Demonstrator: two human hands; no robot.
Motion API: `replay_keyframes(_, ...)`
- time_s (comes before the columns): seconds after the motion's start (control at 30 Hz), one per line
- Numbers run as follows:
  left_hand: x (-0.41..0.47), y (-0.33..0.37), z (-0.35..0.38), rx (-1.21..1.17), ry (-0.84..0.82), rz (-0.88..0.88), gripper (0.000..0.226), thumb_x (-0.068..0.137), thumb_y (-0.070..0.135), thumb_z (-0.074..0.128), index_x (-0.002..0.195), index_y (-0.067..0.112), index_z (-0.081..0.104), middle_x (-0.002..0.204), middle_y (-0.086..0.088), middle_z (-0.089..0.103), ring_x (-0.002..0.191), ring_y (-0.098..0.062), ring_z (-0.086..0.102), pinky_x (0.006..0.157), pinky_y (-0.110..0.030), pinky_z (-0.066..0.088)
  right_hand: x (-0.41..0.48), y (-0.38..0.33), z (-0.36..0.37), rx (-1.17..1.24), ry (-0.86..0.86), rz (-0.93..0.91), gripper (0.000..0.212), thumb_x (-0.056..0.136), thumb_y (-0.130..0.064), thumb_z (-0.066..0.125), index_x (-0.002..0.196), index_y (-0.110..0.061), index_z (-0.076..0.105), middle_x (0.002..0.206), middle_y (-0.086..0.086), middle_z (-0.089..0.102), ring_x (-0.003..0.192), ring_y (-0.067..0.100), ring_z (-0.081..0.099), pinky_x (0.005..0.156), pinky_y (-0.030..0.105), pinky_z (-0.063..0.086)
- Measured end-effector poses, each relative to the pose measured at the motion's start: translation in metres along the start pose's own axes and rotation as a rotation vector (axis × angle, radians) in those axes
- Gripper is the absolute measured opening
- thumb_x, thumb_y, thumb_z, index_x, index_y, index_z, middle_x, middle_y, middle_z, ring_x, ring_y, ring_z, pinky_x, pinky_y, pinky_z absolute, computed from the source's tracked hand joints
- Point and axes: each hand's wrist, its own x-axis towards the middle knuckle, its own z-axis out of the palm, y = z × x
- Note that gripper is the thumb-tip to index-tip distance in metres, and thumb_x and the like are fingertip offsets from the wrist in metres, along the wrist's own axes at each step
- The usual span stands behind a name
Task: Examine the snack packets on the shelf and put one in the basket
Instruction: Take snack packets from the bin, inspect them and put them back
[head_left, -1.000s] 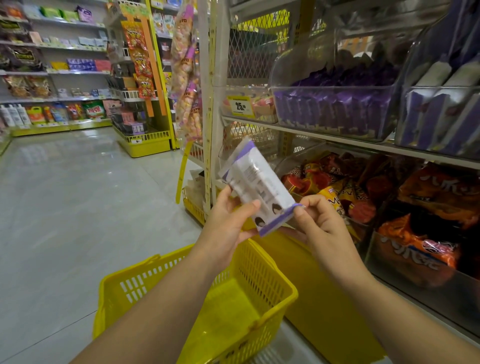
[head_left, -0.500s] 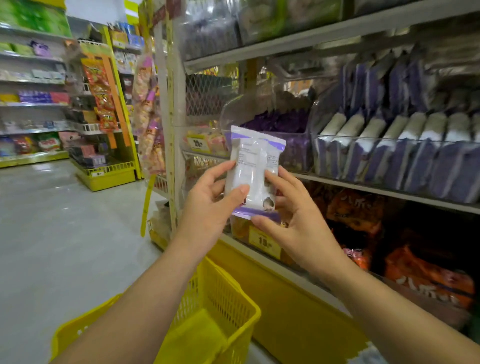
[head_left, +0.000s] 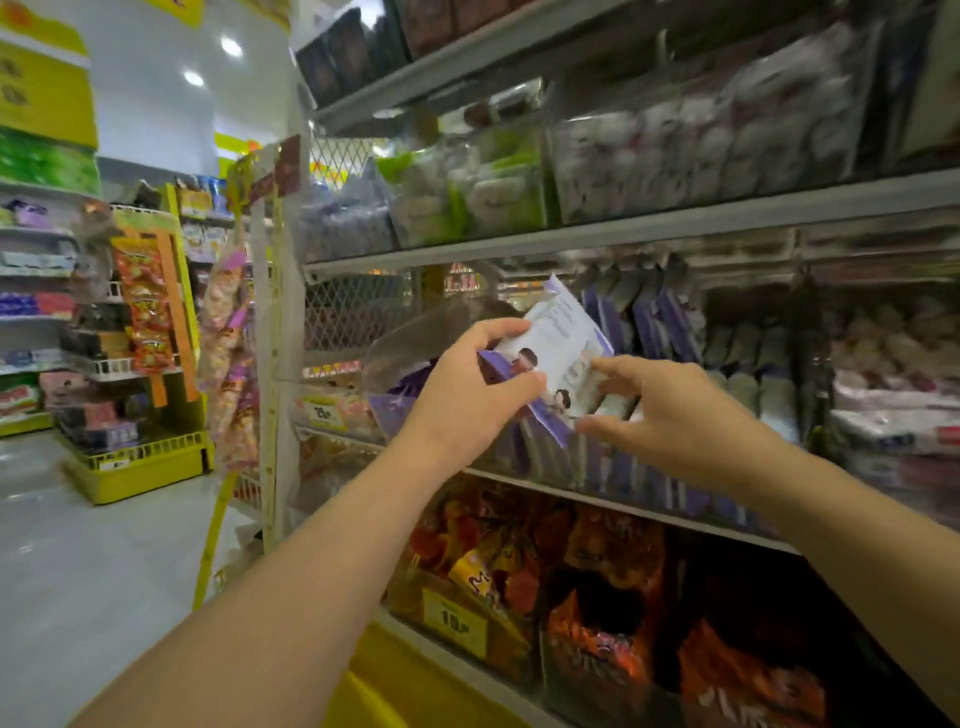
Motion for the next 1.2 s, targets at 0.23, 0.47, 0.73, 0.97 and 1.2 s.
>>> replay_keyframes(0.23,0.044,-0.001,0.028,0.133,-0.141,-0.136,0.047,0.07,0.029,0.068,0.111,0.041,0.049,0.094,-0.006,0.069,0.087,-0.029,0.07,0.083,-0.051,0.056,0.024,0.025,-0.036,-0.374,-0.413,0.095,0.04,0.087,-0.043,0.062,0.119,-0.02,0.066,0.116,-0.001,0.068,0.106,0.018,0.062,0.092,0.039,0.05)
replay_keyframes(0.47,0.065,-0.003,0.045,0.302,-0.254,-0.154,0.069,0.083,0.029,0.06,0.143,0.04,0.028,0.076,0.004,0.065,0.062,-0.014,0.064,0.066,-0.025,0.056,0.03,0.035,-0.03,-0.349,-0.44,0.018,0.023,0.088,-0.035,0.059,0.105,-0.028,0.071,0.102,-0.007,0.07,0.092,0.015,0.065,0.084,0.042,0.055)
replay_keyframes(0.73,0.098,0.027,0.056,0.647,-0.467,-0.175,0.072,0.084,0.033,0.054,0.148,0.027,0.021,0.074,0.006,0.061,0.057,-0.004,0.06,0.055,-0.022,0.049,0.048,0.038,-0.02,-0.362,-0.544,-0.114,0.022,0.092,-0.02,0.054,0.103,-0.026,0.073,0.102,-0.005,0.071,0.09,0.021,0.065,0.084,0.04,0.054)
replay_keyframes(0.97,0.092,-0.005,0.072,0.72,-0.508,-0.033,0.046,0.089,0.04,0.063,0.128,0.027,0.041,0.112,-0.004,0.06,0.085,-0.013,0.056,0.061,-0.022,0.038,0.056,0.036,-0.025,-0.319,-0.635,-0.163,0.026,0.092,-0.015,0.055,0.108,-0.025,0.073,0.103,-0.009,0.07,0.082,0.007,0.056,0.073,0.015,0.043)
replay_keyframes(1.2,0.066,-0.047,0.068,0.584,-0.411,0.091,0.025,0.091,0.038,0.062,0.11,0.04,0.047,0.093,0.015,0.052,0.077,-0.006,0.055,0.071,-0.03,0.051,0.063,0.029,-0.023,-0.353,-0.742,-0.101,0.023,0.092,-0.016,0.056,0.109,-0.014,0.072,0.104,0.006,0.069,0.093,0.022,0.062,0.091,0.036,0.051)
